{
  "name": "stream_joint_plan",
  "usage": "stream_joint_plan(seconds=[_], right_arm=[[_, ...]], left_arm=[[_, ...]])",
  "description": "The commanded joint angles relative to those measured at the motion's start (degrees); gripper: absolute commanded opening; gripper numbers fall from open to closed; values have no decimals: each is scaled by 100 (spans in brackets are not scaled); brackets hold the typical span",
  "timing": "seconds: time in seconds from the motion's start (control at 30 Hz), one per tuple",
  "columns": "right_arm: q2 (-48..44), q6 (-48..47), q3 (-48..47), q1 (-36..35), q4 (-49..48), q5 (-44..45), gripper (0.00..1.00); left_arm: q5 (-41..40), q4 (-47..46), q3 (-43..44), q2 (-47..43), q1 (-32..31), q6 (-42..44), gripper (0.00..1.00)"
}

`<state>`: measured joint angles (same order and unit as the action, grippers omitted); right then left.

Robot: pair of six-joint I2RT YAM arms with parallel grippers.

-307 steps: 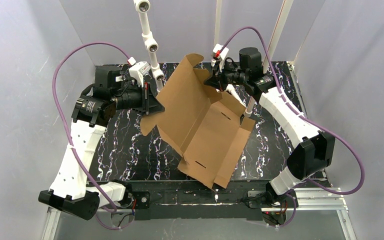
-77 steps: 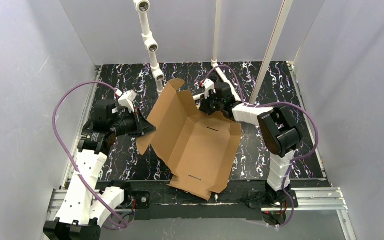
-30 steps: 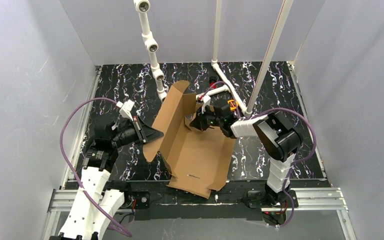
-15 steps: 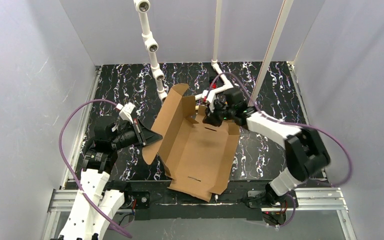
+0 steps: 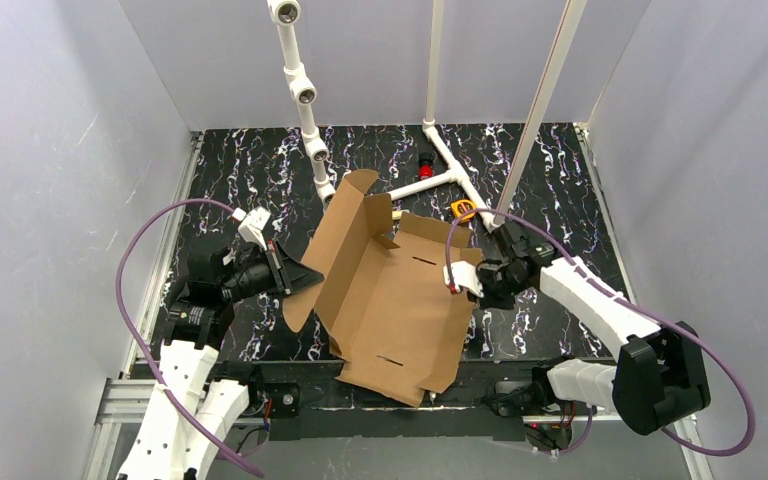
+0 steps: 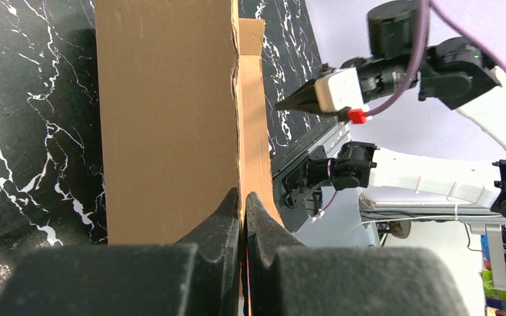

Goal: Fold the paper box

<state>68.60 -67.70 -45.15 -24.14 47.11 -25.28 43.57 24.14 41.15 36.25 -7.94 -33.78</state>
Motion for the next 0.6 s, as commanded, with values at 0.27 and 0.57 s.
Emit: stream_joint_plan(seconds=[0.27, 0.57], right_arm=[[128, 422, 793, 31, -1531, 186, 1], [426, 858, 346, -182, -1653, -698, 1]], left_arm=[[149, 60, 218, -11, 19, 175, 0], [300, -120, 220, 134, 21, 135, 0]])
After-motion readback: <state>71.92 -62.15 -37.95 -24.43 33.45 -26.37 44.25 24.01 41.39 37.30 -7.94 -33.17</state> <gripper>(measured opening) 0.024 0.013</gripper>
